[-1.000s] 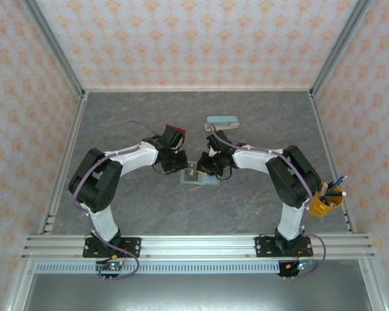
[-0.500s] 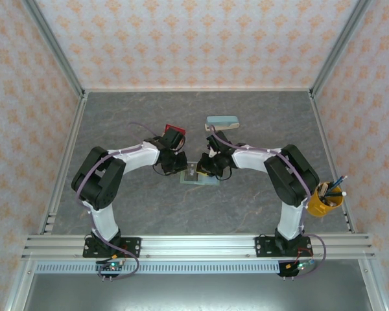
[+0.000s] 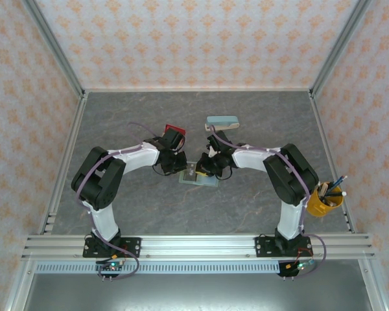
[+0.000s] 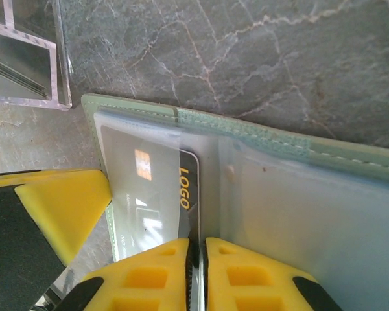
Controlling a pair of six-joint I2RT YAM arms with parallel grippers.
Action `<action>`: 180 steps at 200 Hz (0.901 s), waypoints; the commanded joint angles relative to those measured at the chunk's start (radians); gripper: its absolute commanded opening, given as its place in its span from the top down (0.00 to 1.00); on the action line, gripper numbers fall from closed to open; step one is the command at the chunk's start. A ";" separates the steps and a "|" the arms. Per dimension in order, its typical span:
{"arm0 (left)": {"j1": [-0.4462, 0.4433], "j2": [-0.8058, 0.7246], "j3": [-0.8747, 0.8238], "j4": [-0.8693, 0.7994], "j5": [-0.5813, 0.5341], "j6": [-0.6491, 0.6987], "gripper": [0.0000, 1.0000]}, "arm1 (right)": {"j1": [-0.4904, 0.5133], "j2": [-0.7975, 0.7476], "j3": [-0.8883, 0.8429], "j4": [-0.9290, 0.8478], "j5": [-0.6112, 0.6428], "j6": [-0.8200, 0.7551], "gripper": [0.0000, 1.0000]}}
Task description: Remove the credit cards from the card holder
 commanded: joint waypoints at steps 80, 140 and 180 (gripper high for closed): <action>-0.005 -0.001 -0.034 -0.044 -0.054 0.008 0.86 | -0.004 -0.058 -0.023 -0.010 0.043 -0.014 1.00; -0.006 -0.016 -0.018 -0.059 -0.061 0.017 0.81 | -0.017 -0.091 -0.045 -0.070 0.071 -0.045 1.00; -0.005 -0.006 -0.017 -0.058 -0.058 0.016 0.84 | -0.019 -0.073 -0.049 -0.004 -0.011 -0.026 0.95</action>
